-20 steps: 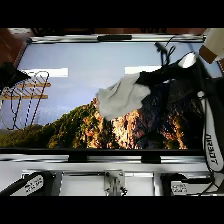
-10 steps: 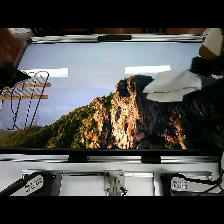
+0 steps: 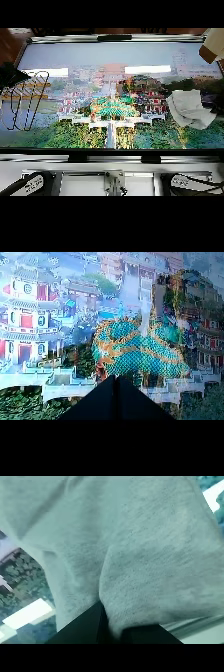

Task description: Fold the shirts.

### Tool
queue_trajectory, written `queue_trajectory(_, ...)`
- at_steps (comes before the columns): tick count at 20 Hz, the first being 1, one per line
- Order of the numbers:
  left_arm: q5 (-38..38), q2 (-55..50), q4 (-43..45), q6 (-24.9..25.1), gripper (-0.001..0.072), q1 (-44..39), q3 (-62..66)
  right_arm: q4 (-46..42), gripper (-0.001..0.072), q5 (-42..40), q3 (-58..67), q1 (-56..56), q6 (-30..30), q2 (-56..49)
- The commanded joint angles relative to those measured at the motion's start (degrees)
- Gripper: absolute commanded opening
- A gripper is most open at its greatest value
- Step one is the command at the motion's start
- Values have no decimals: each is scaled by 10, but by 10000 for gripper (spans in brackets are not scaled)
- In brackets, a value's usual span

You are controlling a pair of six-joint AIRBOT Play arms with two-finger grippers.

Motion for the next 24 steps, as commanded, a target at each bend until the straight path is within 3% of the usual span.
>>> queue_trajectory(1,0,0,0,2,31,0,0,-56,83,32,-111,-15,40,38)
queue_trajectory(7,0,0,0,4,31,0,0,-118,83,-14,-277,-21,42,89)
queue_trajectory(13,0,0,0,8,31,0,0,-165,91,-21,-351,-21,51,128)
queue_trajectory(14,0,0,0,9,31,0,0,-182,138,-18,-351,-21,52,132)
queue_trajectory(15,0,0,0,11,31,0,0,-193,405,-8,-351,-21,48,138)
queue_trajectory(16,0,0,0,10,31,0,0,-193,586,28,-350,-21,9,146)
queue_trajectory(17,0,0,1,11,31,0,0,-208,586,59,-343,-20,-23,153)
queue_trajectory(20,1,-1,63,19,29,-23,0,-277,586,108,-232,-20,-33,155)
queue_trajectory(22,0,-5,200,16,28,-74,0,-233,585,45,-106,-4,-32,155)
queue_trajectory(24,-5,-20,383,-17,28,-158,0,-190,585,-68,1,71,-14,155)
